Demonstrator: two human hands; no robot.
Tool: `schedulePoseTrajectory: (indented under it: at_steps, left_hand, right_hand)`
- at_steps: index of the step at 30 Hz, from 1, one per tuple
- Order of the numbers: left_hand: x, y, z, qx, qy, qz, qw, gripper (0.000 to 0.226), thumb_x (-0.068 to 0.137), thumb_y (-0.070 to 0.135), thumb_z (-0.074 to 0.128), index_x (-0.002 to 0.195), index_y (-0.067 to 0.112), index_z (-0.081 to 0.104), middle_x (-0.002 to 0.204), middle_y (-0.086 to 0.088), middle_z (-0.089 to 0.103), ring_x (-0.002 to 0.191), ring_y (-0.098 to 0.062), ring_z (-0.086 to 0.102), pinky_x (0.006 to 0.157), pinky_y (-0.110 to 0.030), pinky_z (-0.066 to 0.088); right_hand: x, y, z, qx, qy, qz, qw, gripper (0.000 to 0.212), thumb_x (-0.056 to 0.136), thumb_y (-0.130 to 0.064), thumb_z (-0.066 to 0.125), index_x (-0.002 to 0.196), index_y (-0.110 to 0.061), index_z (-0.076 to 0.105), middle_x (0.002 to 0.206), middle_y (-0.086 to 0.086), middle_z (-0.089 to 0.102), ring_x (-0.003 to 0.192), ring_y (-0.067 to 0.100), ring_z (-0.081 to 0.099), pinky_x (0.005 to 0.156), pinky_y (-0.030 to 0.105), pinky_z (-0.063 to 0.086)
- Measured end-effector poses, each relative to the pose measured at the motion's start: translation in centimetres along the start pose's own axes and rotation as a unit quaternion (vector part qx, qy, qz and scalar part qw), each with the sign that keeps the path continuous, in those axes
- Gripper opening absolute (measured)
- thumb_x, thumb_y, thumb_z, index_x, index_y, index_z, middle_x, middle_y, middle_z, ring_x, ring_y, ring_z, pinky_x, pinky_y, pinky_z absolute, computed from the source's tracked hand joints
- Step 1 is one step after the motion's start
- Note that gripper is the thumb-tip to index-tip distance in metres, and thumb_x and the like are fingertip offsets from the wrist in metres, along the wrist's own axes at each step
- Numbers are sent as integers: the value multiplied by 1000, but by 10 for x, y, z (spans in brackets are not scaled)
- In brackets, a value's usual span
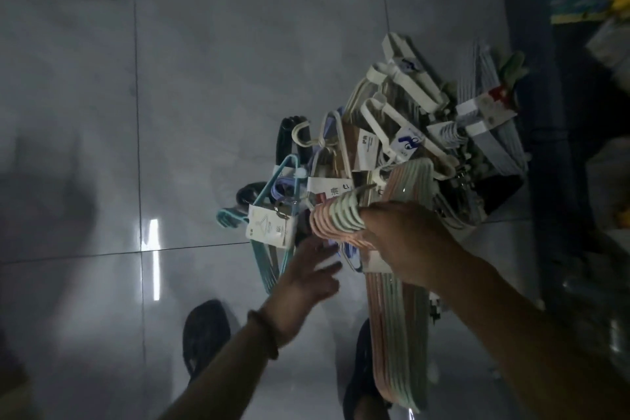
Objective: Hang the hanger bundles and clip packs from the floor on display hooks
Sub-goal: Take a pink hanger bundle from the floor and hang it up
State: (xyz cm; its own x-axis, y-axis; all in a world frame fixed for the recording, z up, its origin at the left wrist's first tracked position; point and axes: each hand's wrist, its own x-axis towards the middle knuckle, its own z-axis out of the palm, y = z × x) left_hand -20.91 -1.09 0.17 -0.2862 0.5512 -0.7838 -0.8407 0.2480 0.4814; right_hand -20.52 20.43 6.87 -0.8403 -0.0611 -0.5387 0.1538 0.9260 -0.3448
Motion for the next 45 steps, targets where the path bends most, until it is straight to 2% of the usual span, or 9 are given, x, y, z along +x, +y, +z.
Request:
schedulePoseTrajectory:
  at_steps: [9,14,20,26,29,33,36,40,45]
  left_hand:
    - [6,-9,71,14,144,149,978,102,63,12,93,143,53,45,133,22,66,127,-13,62,101,-46,57]
    - [7,48,20,242,104,272,926,68,83,10,85,137,32,50,122,26,66,117,8,62,91,-8,50]
    - [22,124,-28,634,10,352,688,73,78,21,82,142,35,49,122,5,71,102,-19,71,84,-42,63]
    - [53,149,-20,754,-72,502,419,74,78,15,80,145,32,54,146,-6,62,136,-37,56,113,-64,42]
    - [77,138,-41,722,228,362,544,93,75,44,84,152,37,34,159,-14,45,148,-43,39,119,-68,28]
    - [74,68,-93,315,508,107,795,67,81,27,82,141,15,55,139,-21,60,129,-42,57,107,-49,48]
    - [54,-34,-103,299,426,22,854,24,94,12,66,118,16,66,120,-17,70,113,-42,65,96,-48,55]
    - [64,-88,-63,202,173,-76,961,40,93,41,77,127,30,58,129,2,64,113,-20,63,93,-38,54]
    - [139,-64,-30,70,113,2,991,54,81,59,80,125,31,69,125,4,76,121,-24,69,101,-45,56]
  right_hand:
    - [21,-43,-19,12,75,-73,994,22,100,-30,66,121,-23,68,109,-5,74,102,19,68,85,36,55]
    - [-2,5,-73,219,140,-34,965,22,87,-17,71,108,-24,73,128,-9,64,122,6,59,100,35,55]
    - [-7,76,-105,-59,68,-21,996,104,54,-36,101,144,-26,50,152,-6,39,136,14,43,109,35,31]
    - [-11,84,-33,79,-174,40,981,67,59,-66,91,111,-46,54,116,-24,59,104,-3,60,87,25,54]
    - [-16,71,34,203,-60,91,973,52,66,-66,88,104,-36,68,123,-19,49,107,-3,56,80,12,48]
    - [17,32,124,315,72,200,925,45,68,-62,87,67,-35,51,110,-2,42,89,14,53,64,20,40]
    - [64,33,169,248,108,241,932,51,65,-81,71,81,-37,53,103,2,57,92,22,57,63,31,48]
    - [87,43,199,275,106,236,926,68,60,-85,73,101,-35,52,110,2,54,97,23,56,73,42,56]
    - [77,72,208,483,202,284,803,41,86,-39,81,109,-20,53,98,3,67,81,14,69,64,34,55]
